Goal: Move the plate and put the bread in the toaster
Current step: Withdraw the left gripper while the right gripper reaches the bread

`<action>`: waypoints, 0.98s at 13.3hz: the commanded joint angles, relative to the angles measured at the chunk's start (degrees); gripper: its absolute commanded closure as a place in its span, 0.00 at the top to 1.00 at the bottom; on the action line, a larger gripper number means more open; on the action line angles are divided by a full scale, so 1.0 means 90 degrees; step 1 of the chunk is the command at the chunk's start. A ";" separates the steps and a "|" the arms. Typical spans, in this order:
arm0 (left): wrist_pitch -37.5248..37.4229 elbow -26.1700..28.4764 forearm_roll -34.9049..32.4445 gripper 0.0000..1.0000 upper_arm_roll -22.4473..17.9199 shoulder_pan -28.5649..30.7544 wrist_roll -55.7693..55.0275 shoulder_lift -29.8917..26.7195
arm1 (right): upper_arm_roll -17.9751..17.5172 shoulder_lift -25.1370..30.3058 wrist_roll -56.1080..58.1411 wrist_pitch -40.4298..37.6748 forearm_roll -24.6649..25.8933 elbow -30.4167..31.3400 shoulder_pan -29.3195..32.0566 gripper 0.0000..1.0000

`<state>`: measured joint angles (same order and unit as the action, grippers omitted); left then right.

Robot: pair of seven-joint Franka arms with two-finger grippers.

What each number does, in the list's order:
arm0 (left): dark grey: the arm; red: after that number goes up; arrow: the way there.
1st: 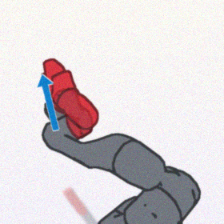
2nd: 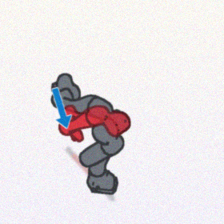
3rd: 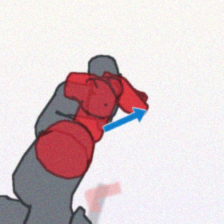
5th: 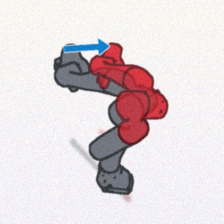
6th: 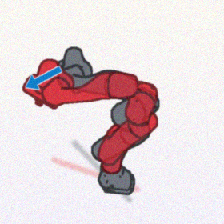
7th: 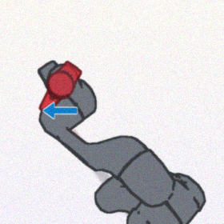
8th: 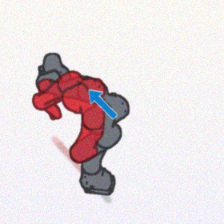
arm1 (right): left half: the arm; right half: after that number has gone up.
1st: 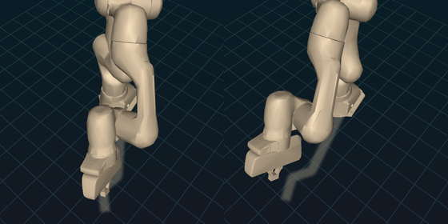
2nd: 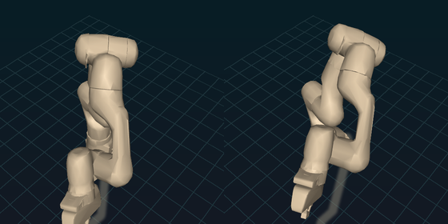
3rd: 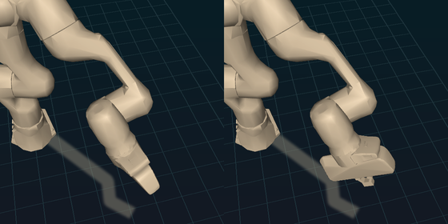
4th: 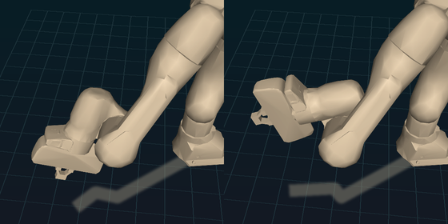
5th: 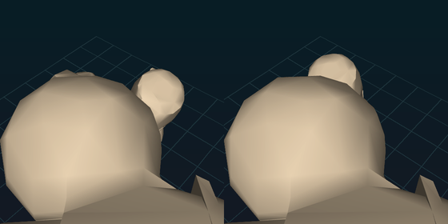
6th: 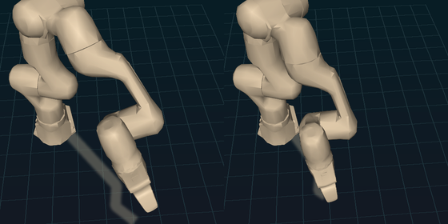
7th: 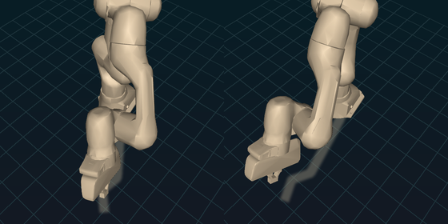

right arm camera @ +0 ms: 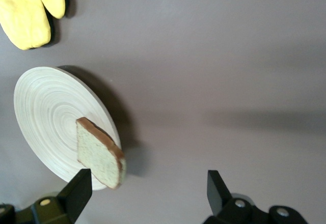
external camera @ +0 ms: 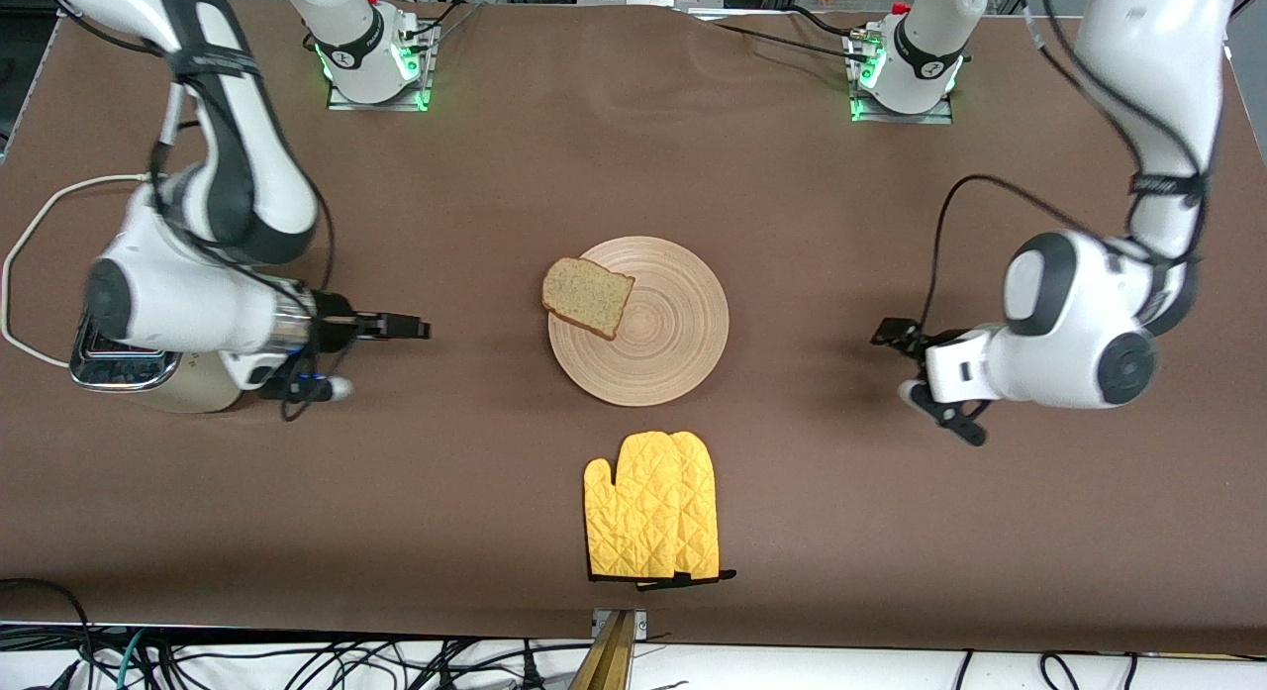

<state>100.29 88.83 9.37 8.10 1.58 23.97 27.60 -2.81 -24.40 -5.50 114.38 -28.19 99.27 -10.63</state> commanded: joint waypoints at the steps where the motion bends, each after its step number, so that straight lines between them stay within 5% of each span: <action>1: -0.0440 0.0100 -0.0851 1.00 -0.0119 -0.0068 -0.1143 -0.1119 | -0.0516 0.0250 -0.0462 0.0853 -0.0402 0.0892 -0.0049 1.00; 2: -0.0489 0.0052 -0.0991 1.00 -0.0100 -0.0039 -0.2058 -0.1529 | -0.0683 0.0230 -0.0579 0.1116 -0.0422 0.1088 -0.0050 1.00; 5: -0.0734 0.0060 -0.1167 1.00 -0.0372 -0.0039 -0.2185 -0.2371 | -0.1103 0.0104 -0.0902 0.1645 -0.0548 0.1498 -0.0059 1.00; 9: -0.0372 0.0488 -0.1432 1.00 -0.0870 -0.0059 -0.2292 -0.2772 | -0.1709 -0.0345 -0.1019 0.2651 -0.0930 0.1783 -0.0059 1.00; 13: -0.0704 0.0423 -0.1383 1.00 -0.0803 -0.0010 -0.2263 -0.2901 | -0.1866 -0.0687 -0.1186 0.2935 -0.0940 0.1783 -0.0166 1.00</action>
<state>94.81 91.46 -1.90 0.21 1.66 4.55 3.61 -18.99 -30.18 -15.67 139.34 -35.43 114.67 -12.00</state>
